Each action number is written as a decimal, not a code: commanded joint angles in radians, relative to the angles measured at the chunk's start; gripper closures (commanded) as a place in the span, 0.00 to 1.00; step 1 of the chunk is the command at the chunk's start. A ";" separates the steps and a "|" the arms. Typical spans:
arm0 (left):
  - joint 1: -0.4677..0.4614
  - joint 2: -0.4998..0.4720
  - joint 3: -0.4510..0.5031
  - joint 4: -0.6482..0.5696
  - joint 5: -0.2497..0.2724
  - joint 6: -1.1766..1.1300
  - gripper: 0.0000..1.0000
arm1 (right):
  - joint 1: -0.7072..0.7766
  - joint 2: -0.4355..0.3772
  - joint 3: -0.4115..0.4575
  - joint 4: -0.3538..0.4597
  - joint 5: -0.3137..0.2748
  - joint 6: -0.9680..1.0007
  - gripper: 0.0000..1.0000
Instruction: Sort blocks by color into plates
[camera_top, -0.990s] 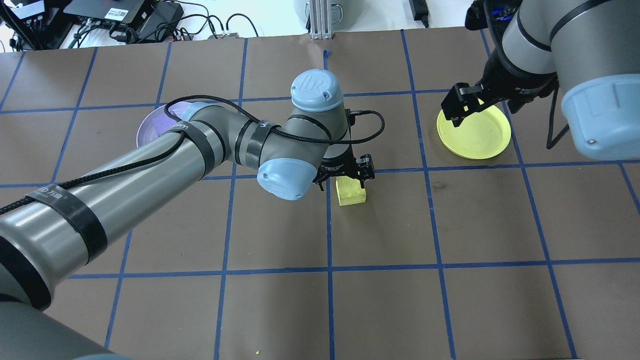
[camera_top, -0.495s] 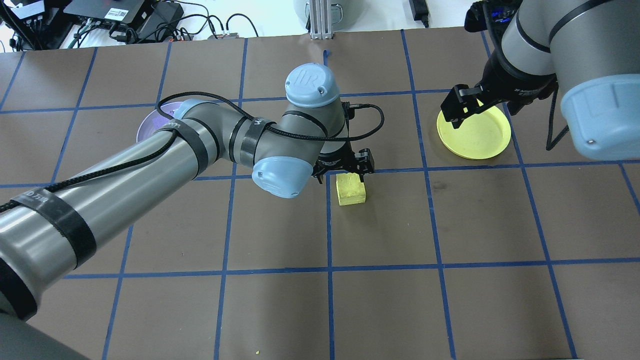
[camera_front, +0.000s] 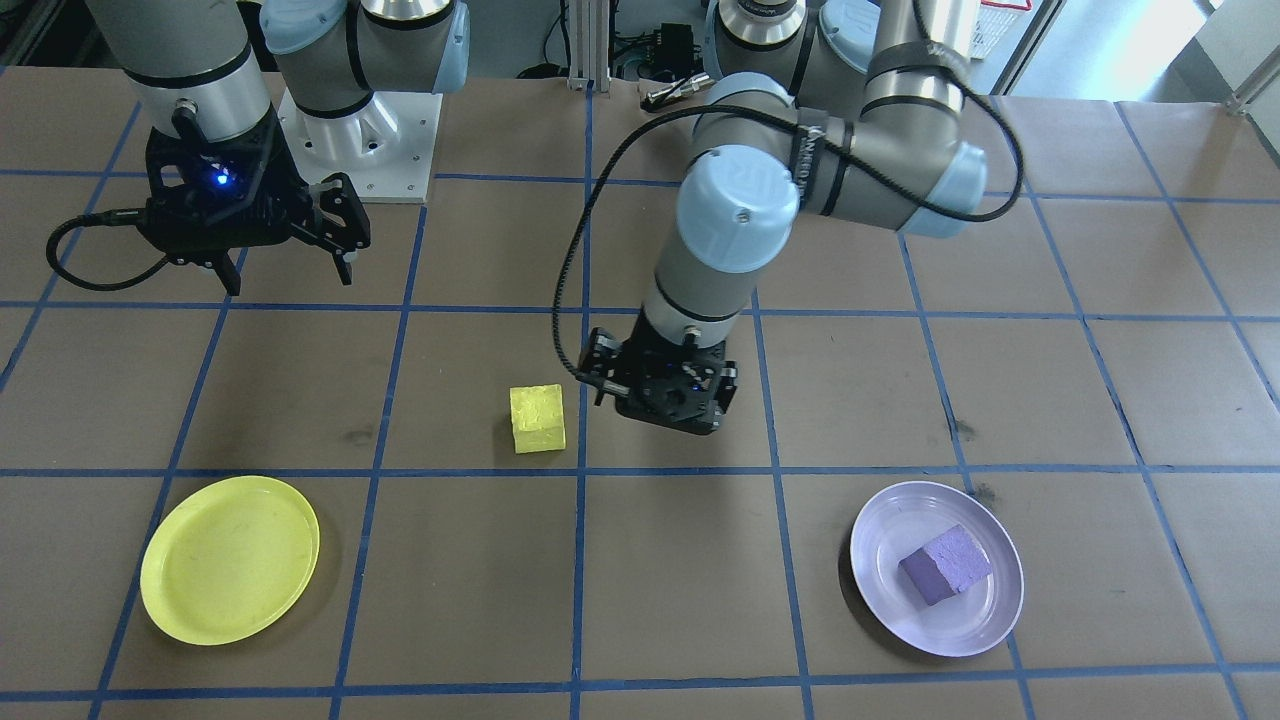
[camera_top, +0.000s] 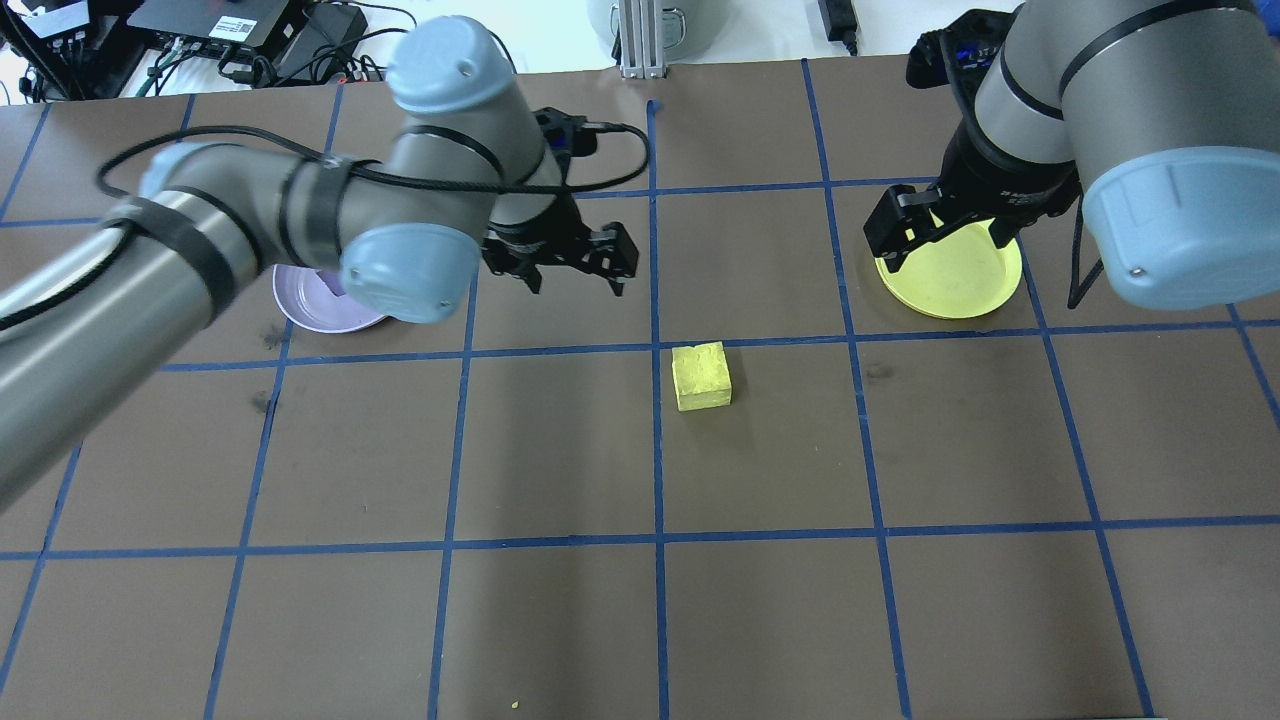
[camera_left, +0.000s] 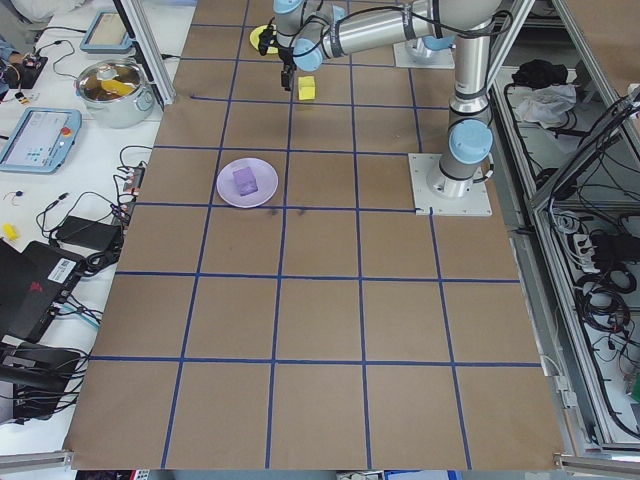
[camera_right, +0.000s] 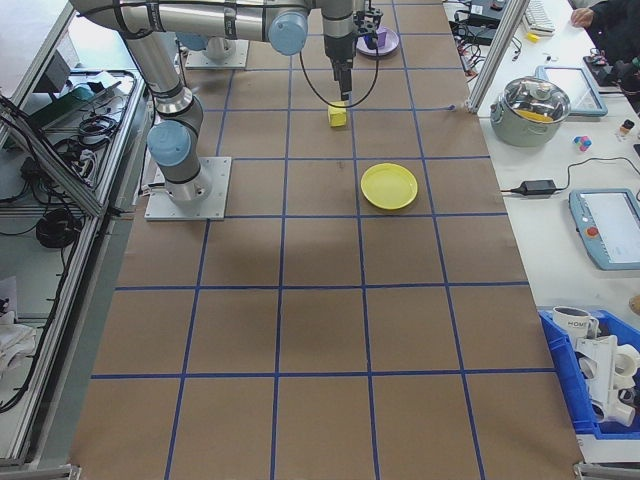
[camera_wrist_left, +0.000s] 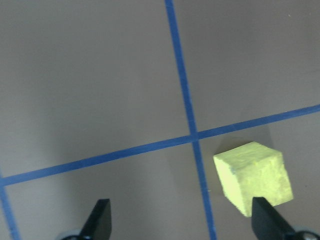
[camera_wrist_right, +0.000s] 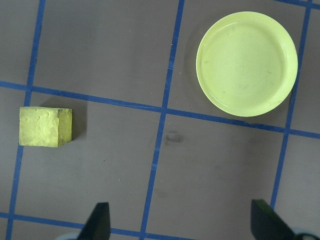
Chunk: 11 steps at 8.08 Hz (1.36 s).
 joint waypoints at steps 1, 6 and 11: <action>0.157 0.144 0.035 -0.259 0.063 0.071 0.00 | 0.035 0.057 0.003 -0.010 0.049 -0.001 0.00; 0.308 0.247 0.174 -0.527 0.131 0.200 0.00 | 0.279 0.293 -0.014 -0.229 0.038 0.167 0.00; 0.307 0.379 0.195 -0.620 0.142 0.204 0.00 | 0.294 0.461 -0.032 -0.265 0.057 0.284 0.00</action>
